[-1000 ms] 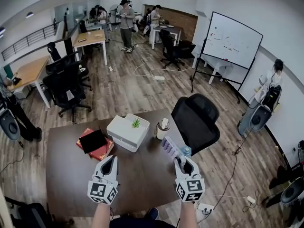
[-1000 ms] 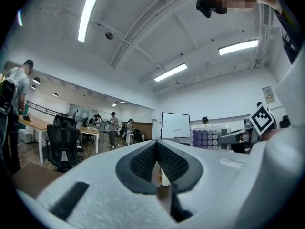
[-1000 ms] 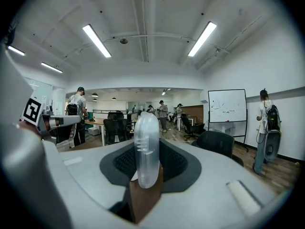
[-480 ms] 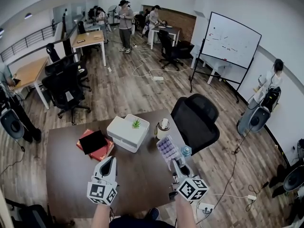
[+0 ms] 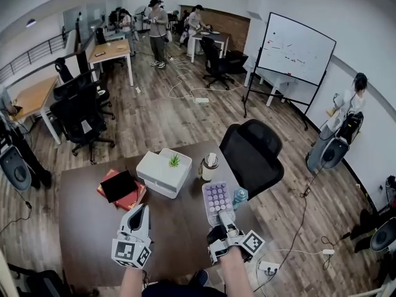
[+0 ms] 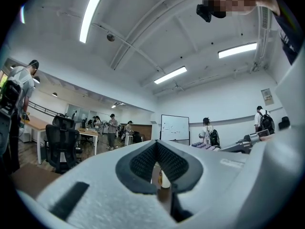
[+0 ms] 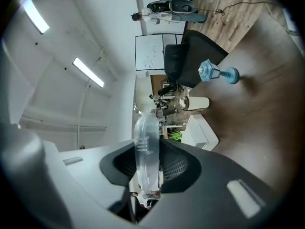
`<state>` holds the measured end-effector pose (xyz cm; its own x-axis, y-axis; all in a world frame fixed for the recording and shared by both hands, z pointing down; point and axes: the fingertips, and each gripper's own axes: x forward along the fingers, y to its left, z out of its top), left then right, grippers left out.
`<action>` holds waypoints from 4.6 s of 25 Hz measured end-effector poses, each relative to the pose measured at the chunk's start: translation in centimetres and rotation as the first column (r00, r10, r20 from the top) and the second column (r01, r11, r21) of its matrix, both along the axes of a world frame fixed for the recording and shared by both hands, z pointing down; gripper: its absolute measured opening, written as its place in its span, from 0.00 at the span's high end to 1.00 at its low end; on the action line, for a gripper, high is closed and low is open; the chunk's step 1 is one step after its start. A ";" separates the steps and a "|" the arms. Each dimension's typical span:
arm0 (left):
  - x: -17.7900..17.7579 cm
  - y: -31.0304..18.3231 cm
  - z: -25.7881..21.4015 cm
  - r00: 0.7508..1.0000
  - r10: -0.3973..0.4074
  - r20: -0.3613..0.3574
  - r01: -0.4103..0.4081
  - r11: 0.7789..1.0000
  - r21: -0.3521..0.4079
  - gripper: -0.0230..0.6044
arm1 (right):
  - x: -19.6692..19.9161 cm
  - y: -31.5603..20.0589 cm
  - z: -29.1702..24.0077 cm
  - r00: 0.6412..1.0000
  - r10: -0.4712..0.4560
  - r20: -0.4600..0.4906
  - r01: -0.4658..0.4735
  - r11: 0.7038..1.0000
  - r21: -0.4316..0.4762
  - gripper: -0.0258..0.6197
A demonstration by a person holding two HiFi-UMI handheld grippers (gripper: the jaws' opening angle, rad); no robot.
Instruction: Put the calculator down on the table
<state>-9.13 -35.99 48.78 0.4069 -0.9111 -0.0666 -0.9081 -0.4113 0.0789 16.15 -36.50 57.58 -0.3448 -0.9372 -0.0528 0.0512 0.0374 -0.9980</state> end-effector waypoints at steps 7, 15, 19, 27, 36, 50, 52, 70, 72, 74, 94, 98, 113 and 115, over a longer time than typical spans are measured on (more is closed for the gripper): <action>-0.5 -0.3 0.4 1.000 -0.002 -0.001 0.002 1.000 -0.005 0.97 | -0.3 -0.7 2.3 1.000 0.018 -0.023 -0.019 0.999 -0.028 0.78; -0.9 -0.7 0.5 1.000 -0.014 -0.009 0.014 1.000 -0.011 0.97 | -0.8 -0.9 10.8 0.999 0.026 -0.018 -0.029 0.986 -0.162 0.78; -1.1 -0.9 0.5 1.000 -0.016 0.000 0.016 1.000 -0.007 0.97 | -1.0 -1.3 15.3 0.999 0.042 0.017 -0.037 0.977 -0.212 0.78; -1.0 -1.1 0.5 1.000 -0.028 0.001 0.028 1.000 0.004 0.97 | -1.0 -1.6 23.1 0.997 0.072 0.019 -0.063 0.955 -0.290 0.78; -1.3 -1.3 0.7 0.999 -0.045 0.011 0.045 0.999 -0.004 0.97 | 0.0 -1.1 30.6 0.994 0.100 -0.045 -0.109 0.913 -0.394 0.78; -0.7 -1.4 0.8 0.999 -0.034 0.030 0.035 0.999 -0.016 0.97 | -0.4 -2.2 34.2 0.991 0.114 -0.067 -0.132 0.870 -0.475 0.78; -0.6 -1.5 0.9 0.999 -0.031 0.029 0.031 0.999 -0.016 0.97 | -0.6 -2.4 34.4 0.991 0.113 -0.066 -0.131 0.872 -0.472 0.78; -0.5 -1.8 1.6 0.999 -0.020 0.044 0.022 0.999 -0.026 0.97 | -2.0 -2.4 34.7 0.995 0.096 0.040 -0.057 0.824 -0.564 0.45; -0.4 -1.9 1.5 0.999 -0.015 0.030 0.015 1.000 -0.027 0.97 | -2.4 -2.1 34.1 0.994 0.095 0.056 -0.045 0.814 -0.579 0.35; -0.6 -1.9 1.4 1.000 -0.017 0.014 0.018 0.999 -0.030 0.97 | -2.9 -1.7 33.3 0.993 0.098 0.070 -0.038 0.807 -0.589 0.33; -0.3 -1.7 1.6 1.000 -0.012 -0.003 0.012 0.999 -0.037 0.97 | 0.0 -4.0 9.7 0.995 0.064 0.074 -0.061 0.997 -0.037 0.35; -0.1 -1.7 1.6 1.000 -0.006 -0.010 0.006 0.999 -0.038 0.97 | 1.2 -3.9 -0.9 0.993 0.075 0.093 -0.092 0.975 0.200 0.35; -0.6 -1.4 1.2 1.000 -0.003 -0.026 0.002 1.000 -0.029 0.97 | 2.3 -1.5 -10.8 0.796 0.237 -0.557 0.061 0.884 0.463 0.38; -0.6 -1.5 1.1 1.000 -0.001 -0.024 0.000 1.000 -0.028 0.97 | 2.2 -1.5 -10.9 0.631 0.272 -0.727 0.138 0.882 0.450 0.38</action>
<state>-9.73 -37.46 49.88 0.4049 -0.9130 -0.0507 -0.9060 -0.4080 0.1124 18.38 -37.97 46.63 -0.3877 -0.9001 -0.1987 -0.7242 0.4308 -0.5385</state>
